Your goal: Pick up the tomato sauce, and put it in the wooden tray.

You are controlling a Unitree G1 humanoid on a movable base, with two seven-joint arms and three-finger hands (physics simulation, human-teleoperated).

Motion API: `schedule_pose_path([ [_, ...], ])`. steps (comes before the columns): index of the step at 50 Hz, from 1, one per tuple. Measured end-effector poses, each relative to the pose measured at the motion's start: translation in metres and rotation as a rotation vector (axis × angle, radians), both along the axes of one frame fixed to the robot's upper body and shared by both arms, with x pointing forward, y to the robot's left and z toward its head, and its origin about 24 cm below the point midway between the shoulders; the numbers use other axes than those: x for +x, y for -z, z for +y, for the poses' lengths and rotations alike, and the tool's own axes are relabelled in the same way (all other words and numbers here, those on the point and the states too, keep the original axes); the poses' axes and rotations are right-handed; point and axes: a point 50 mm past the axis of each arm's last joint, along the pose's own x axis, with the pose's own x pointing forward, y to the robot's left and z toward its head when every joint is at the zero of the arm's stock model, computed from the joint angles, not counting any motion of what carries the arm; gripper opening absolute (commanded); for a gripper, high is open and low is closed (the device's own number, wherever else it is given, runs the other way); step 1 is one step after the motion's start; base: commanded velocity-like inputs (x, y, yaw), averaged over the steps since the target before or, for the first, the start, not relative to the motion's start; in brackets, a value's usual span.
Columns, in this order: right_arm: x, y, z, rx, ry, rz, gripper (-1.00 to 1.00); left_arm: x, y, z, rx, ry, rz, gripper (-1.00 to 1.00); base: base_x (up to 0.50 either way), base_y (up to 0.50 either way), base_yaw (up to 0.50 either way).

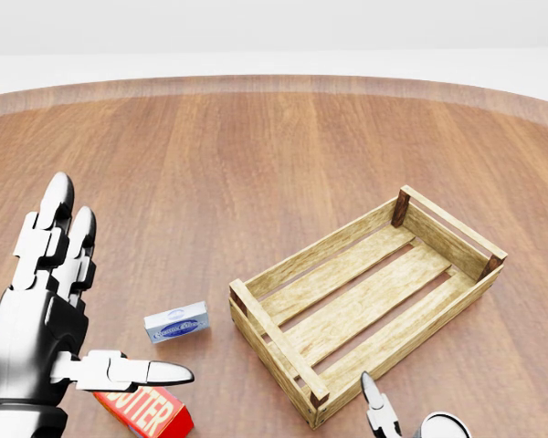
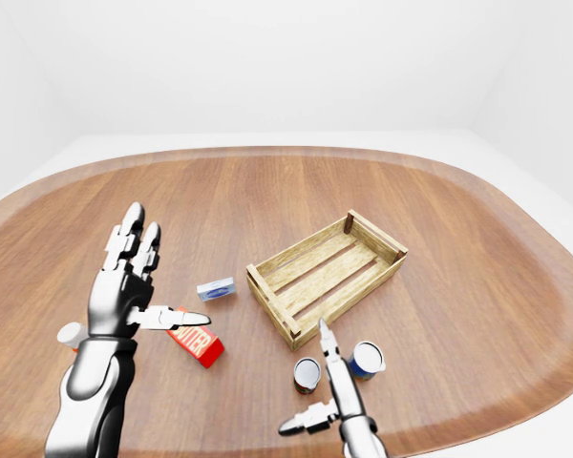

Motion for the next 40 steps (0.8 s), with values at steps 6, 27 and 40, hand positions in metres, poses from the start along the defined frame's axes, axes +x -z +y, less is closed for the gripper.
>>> schedule_pose_path([
  [6,0.002,0.001,0.001,-0.001,-0.001,-0.001,1.0,0.0,-0.001,0.0,0.0,0.0,-0.003,1.0,0.0,0.0,0.0],
  [27,0.005,0.01,0.001,-0.018,0.005,0.029,1.0,-0.001,-0.001,0.0,-0.001,0.0,-0.002,1.0,0.0,0.0,0.0],
  [40,0.004,0.02,0.0,-0.036,0.01,0.067,1.0,0.0,0.001,0.0,-0.003,0.0,0.002,1.0,0.0,0.0,0.0],
])
